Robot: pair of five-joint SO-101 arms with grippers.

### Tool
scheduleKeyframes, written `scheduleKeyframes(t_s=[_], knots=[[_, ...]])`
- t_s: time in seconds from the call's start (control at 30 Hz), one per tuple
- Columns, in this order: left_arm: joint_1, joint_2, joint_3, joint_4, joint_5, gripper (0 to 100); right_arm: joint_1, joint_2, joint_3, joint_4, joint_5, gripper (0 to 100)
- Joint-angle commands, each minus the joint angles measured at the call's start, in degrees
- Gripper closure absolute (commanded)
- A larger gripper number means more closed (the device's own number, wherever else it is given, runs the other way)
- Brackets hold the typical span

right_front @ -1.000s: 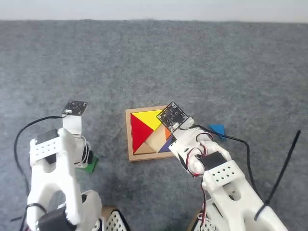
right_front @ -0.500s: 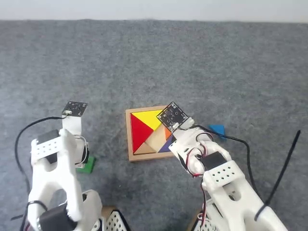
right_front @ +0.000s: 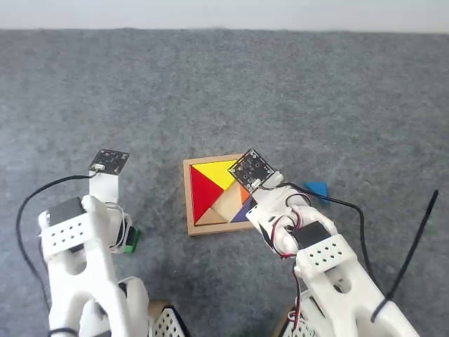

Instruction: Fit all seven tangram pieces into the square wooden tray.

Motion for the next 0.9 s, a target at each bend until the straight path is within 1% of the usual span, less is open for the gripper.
scheduleKeyframes(t_s=[0.0,0.1,0.27,0.37,0.7,0.87], knots=[[0.4,-1.1,-1.9,0.9,-2.0,82,0.1,0.0,-3.1,-1.4,-0.1,98.9],[0.4,4.5,-1.1,-1.3,-4.5,81,0.1,0.0,-3.1,-1.3,-0.1,98.9],[0.4,18.9,-0.2,-9.8,-4.7,81,0.1,0.0,-3.1,-1.3,-0.1,98.9],[0.0,24.5,-4.1,-8.7,-4.6,81,0.1,0.0,-3.0,-1.3,-0.1,98.9],[-0.2,26.8,-4.7,-8.7,-4.9,81,0.1,0.0,-3.0,-1.3,-0.1,98.9],[-0.2,26.8,-3.6,-8.8,-5.4,79,0.1,0.0,-3.0,-1.3,-0.1,98.9]])
